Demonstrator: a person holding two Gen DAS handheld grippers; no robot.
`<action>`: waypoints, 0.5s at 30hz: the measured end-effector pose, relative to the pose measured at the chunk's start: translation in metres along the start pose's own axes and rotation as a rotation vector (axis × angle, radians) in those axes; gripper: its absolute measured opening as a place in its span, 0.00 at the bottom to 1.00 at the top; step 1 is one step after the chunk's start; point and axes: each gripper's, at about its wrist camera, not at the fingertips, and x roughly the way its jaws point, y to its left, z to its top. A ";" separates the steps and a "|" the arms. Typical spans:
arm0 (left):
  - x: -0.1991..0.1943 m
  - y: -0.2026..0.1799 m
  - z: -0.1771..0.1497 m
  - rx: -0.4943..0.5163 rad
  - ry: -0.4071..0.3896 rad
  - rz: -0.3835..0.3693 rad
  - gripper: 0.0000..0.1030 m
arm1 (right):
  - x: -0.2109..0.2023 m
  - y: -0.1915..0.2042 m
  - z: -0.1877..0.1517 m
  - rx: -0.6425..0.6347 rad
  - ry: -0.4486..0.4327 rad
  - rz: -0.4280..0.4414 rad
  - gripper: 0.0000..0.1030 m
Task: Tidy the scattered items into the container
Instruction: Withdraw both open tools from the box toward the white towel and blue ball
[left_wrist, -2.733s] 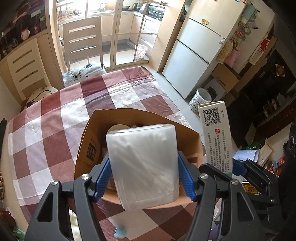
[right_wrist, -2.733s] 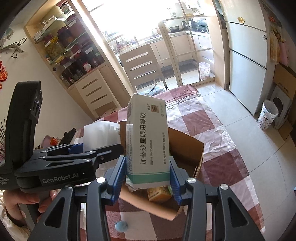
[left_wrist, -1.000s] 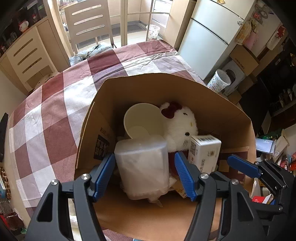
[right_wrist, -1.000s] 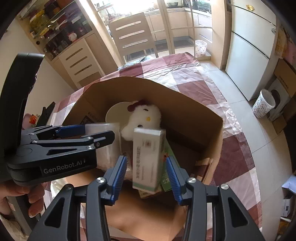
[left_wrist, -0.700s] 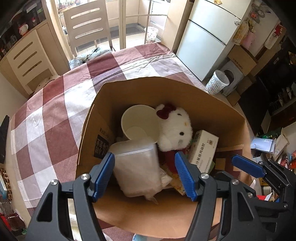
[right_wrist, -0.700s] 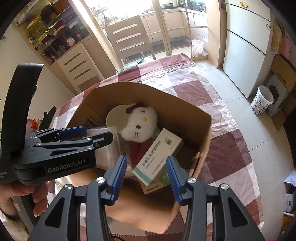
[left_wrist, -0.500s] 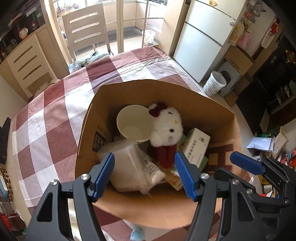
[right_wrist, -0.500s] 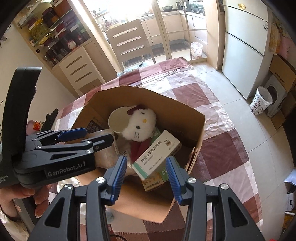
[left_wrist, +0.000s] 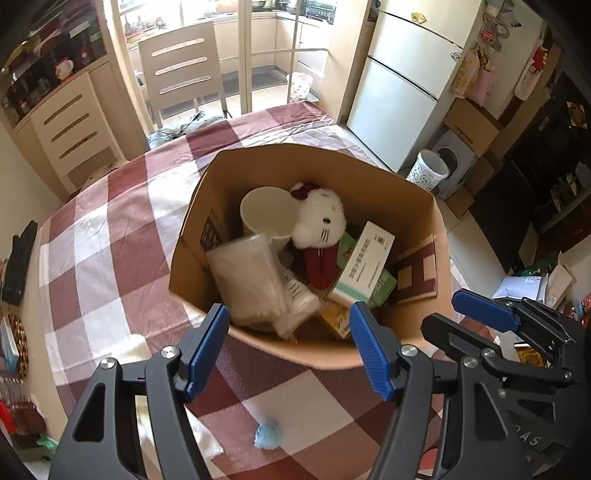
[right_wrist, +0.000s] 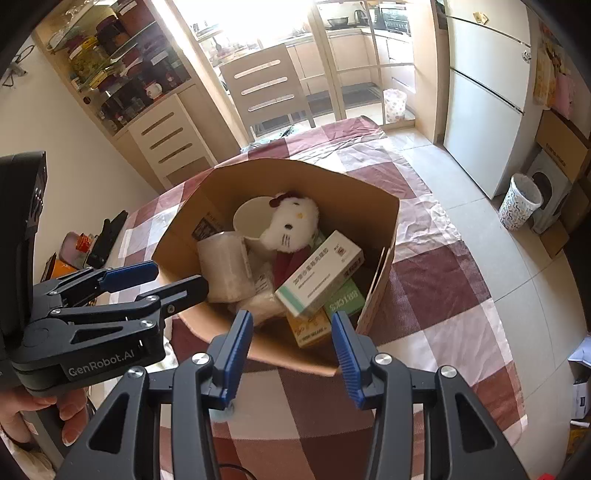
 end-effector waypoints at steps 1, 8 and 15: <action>-0.002 0.000 -0.003 -0.004 -0.001 0.000 0.67 | -0.002 0.001 -0.002 -0.002 -0.002 0.000 0.44; -0.017 0.000 -0.022 -0.015 -0.010 0.006 0.67 | -0.014 0.006 -0.016 -0.010 -0.010 0.005 0.44; -0.032 0.004 -0.044 -0.027 -0.019 0.016 0.67 | -0.022 0.019 -0.031 -0.029 -0.010 0.019 0.44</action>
